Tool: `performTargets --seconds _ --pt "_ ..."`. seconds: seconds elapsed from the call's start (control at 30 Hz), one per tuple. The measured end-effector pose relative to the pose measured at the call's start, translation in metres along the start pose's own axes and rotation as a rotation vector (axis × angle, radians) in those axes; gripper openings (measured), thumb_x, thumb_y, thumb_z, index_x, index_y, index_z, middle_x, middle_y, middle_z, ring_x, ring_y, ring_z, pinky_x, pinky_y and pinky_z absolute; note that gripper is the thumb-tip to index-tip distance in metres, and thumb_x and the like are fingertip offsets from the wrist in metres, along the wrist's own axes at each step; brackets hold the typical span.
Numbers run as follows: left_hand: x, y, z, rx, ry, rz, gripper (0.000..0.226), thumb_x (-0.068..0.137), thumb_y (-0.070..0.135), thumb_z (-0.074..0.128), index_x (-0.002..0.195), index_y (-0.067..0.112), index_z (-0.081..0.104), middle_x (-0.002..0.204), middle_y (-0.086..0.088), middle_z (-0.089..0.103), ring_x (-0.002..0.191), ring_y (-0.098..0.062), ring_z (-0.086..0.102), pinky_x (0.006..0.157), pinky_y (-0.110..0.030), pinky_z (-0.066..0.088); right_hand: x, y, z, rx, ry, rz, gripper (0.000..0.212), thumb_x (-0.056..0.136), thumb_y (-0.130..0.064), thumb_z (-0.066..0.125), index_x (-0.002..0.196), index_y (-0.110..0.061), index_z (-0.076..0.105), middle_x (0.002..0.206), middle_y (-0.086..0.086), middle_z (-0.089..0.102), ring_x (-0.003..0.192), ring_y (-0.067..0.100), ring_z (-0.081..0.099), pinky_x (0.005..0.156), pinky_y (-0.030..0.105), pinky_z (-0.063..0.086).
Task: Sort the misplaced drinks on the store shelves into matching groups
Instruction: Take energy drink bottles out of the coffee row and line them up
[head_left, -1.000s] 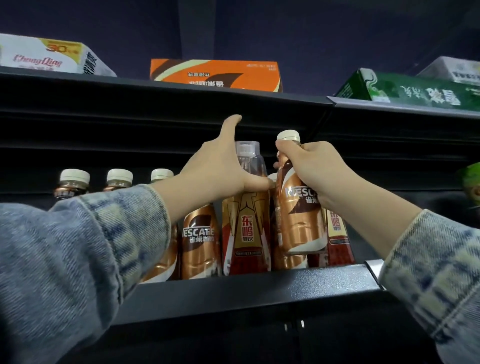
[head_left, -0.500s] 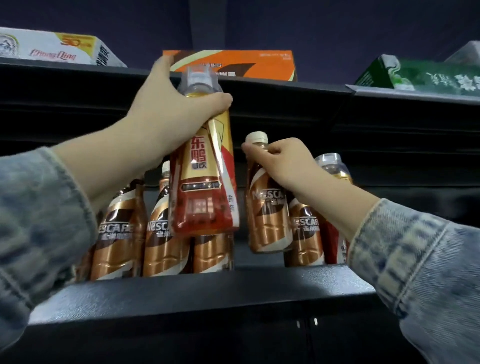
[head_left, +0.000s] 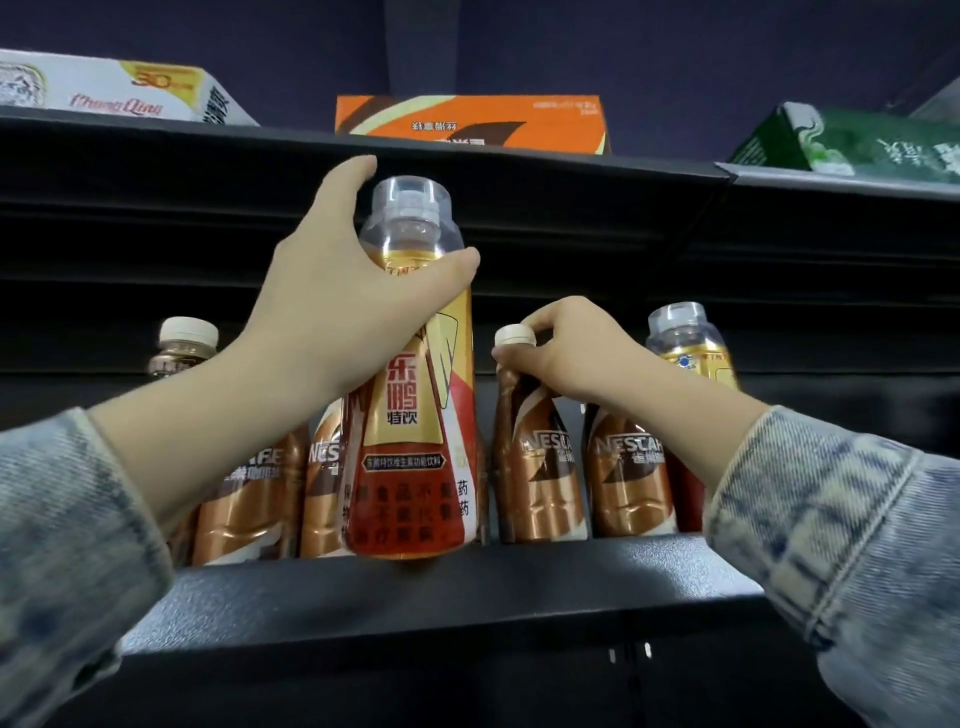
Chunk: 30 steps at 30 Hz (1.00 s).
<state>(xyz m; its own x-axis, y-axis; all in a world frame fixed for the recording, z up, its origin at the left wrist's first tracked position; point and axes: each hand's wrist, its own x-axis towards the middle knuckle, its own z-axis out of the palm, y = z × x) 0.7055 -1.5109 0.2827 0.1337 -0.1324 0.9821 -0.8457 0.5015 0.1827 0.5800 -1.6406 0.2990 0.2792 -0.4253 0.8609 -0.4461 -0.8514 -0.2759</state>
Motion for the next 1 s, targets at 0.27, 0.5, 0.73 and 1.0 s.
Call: performTargets --seconds 0.27,0.5,0.73,1.0 --pt "-0.005 -0.005 0.011 -0.023 0.002 -0.021 0.079 0.073 0.048 0.068 0.14 0.033 0.027 0.084 0.023 0.044 0.071 0.004 0.053 0.056 -0.014 0.04 -0.007 -0.001 -0.002 -0.088 0.073 -0.016 0.045 0.077 -0.05 0.07 0.103 -0.013 0.061 0.085 0.002 0.064 0.077 0.016 0.064 0.067 0.028 0.052" --pt "-0.012 -0.003 0.009 -0.031 -0.004 0.001 0.072 0.072 0.05 0.066 0.133 0.037 0.031 0.079 0.017 0.054 0.065 -0.001 0.06 0.051 -0.014 0.043 -0.003 0.011 -0.02 -0.368 0.31 -0.108 0.056 0.09 -0.058 0.047 0.125 -0.015 0.055 0.097 0.002 0.065 0.085 0.015 0.059 0.071 0.031 0.047" --pt "-0.012 -0.006 0.012 -0.038 -0.006 -0.022 0.068 0.073 0.05 0.066 0.13 0.036 0.033 0.08 0.015 0.054 0.067 -0.003 0.06 0.054 -0.016 0.044 0.001 0.029 -0.024 -0.627 0.209 -0.034 0.056 0.09 -0.05 0.053 0.133 -0.015 0.046 0.112 0.01 0.065 0.1 0.028 0.062 0.066 0.031 0.04" --pt "-0.012 -0.006 0.013 -0.021 -0.019 -0.019 0.064 0.074 0.052 0.064 0.128 0.035 0.034 0.077 0.015 0.054 0.063 -0.004 0.061 0.051 -0.015 0.043 0.003 0.031 -0.021 -0.461 0.252 -0.052 0.037 0.087 -0.031 0.063 0.119 -0.012 0.063 0.116 0.01 0.066 0.103 0.024 0.061 0.071 0.027 0.041"
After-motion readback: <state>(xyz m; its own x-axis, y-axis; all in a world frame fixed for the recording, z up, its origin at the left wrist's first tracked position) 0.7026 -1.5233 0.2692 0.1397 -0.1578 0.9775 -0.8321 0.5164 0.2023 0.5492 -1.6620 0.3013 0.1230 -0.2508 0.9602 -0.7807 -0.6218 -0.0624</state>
